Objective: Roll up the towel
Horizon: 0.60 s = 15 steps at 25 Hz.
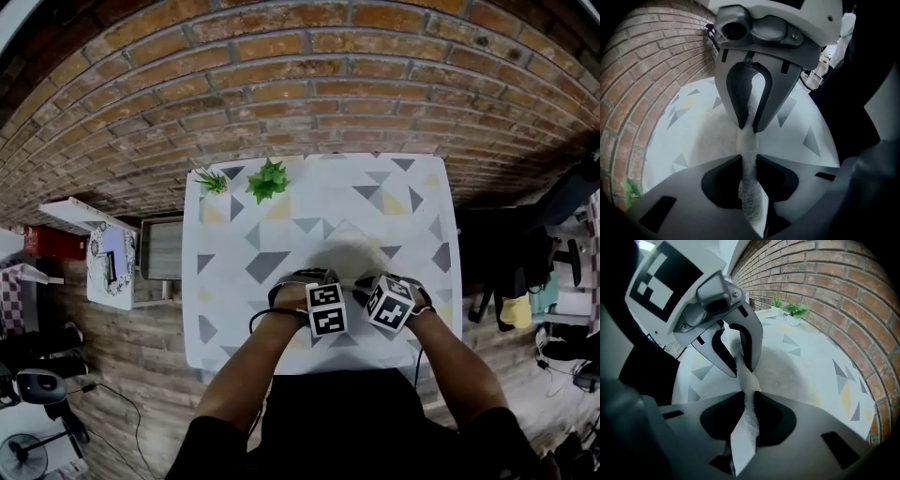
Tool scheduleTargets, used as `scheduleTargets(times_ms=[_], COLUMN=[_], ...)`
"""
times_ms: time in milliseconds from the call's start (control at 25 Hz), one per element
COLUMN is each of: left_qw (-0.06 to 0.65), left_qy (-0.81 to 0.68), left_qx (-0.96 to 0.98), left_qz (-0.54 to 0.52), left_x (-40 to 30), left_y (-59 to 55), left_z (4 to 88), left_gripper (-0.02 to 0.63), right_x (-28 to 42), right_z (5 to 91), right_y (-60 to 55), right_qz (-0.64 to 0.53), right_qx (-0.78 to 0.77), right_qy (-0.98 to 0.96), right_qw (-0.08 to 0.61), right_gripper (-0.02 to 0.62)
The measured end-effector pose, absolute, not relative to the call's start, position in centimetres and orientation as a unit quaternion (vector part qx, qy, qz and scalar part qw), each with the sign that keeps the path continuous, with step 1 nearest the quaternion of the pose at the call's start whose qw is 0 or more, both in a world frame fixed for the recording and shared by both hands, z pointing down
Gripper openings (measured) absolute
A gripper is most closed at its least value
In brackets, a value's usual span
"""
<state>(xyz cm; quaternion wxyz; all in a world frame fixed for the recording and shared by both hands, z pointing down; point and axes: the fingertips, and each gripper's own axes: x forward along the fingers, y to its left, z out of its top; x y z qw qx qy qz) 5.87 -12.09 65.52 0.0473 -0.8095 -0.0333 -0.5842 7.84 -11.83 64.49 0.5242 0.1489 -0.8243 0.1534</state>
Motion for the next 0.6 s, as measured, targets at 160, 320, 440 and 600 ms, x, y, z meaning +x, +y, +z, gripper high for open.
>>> scheduleTargets(times_ms=[160,320,440,600], left_qw=[-0.022,-0.045,-0.05,-0.027], left_qy=[-0.061,-0.087,-0.093,-0.056], left_qx=[-0.817,-0.818,-0.822,-0.83], left_qz=[-0.573,-0.566,-0.56,-0.554], left_x=[5.6,5.0,4.6,4.0], left_y=[-9.7,-7.8,-7.0,-7.7], left_z=[65.1,64.7,64.5,64.2], left_gripper=[0.086,0.086,0.086,0.103], right_x=[8.0,7.7,7.5,7.1], right_z=[63.3,63.4,64.4,64.9], right_y=[-10.5,-8.8,-7.7,-6.9], right_qz=[0.088,0.068,0.076,0.096], right_qx=[0.161,0.159,0.137,0.117], right_qy=[-0.827,-0.824,-0.819,-0.82], right_qw=[0.531,0.539,0.552,0.552], right_gripper=[0.161,0.206,0.202,0.102])
